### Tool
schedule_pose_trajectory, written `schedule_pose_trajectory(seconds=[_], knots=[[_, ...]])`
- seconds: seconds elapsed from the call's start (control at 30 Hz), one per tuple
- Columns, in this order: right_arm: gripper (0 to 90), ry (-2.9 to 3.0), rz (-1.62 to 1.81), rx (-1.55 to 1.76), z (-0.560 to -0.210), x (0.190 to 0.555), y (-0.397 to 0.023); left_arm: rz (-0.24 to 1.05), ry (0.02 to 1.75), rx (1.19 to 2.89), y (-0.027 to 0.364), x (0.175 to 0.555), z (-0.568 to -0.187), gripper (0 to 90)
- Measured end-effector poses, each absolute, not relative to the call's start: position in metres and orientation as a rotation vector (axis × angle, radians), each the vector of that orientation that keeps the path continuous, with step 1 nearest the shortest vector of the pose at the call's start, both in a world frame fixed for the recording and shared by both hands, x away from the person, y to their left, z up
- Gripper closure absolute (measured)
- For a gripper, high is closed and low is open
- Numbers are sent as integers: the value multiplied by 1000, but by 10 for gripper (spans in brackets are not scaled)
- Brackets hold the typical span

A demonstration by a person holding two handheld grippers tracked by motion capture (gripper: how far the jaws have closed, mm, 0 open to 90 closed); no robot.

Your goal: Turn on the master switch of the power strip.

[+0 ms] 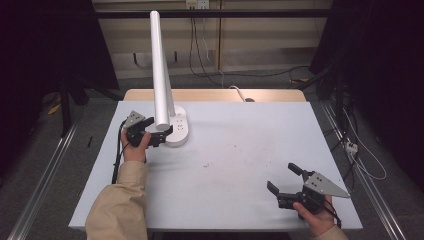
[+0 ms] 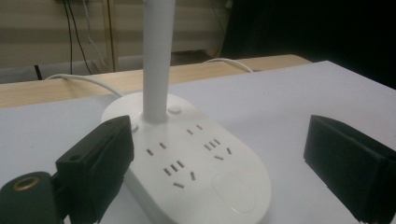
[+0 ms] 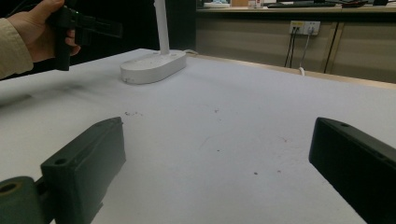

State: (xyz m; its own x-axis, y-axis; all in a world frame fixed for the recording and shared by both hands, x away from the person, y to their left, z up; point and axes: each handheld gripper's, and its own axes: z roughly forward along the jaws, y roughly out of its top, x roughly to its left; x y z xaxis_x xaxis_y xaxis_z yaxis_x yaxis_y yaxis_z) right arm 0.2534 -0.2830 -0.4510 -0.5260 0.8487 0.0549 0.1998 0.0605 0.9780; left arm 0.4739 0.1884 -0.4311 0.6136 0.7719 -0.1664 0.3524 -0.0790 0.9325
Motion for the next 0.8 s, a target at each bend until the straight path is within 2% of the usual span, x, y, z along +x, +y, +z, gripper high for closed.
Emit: schedule_pose_trajectory(seconds=[0.6, 0.73, 0.8], knots=[[32, 1788, 1501, 1047, -452, 256, -282, 493, 944, 1699, 186, 488, -428, 115], [33, 1787, 1498, 1047, -451, 255, -283, 498, 954, 1714, 186, 490, -428, 175], [33, 1786, 1498, 1045, -451, 255, -283, 509, 967, 1731, 185, 492, -429, 257]])
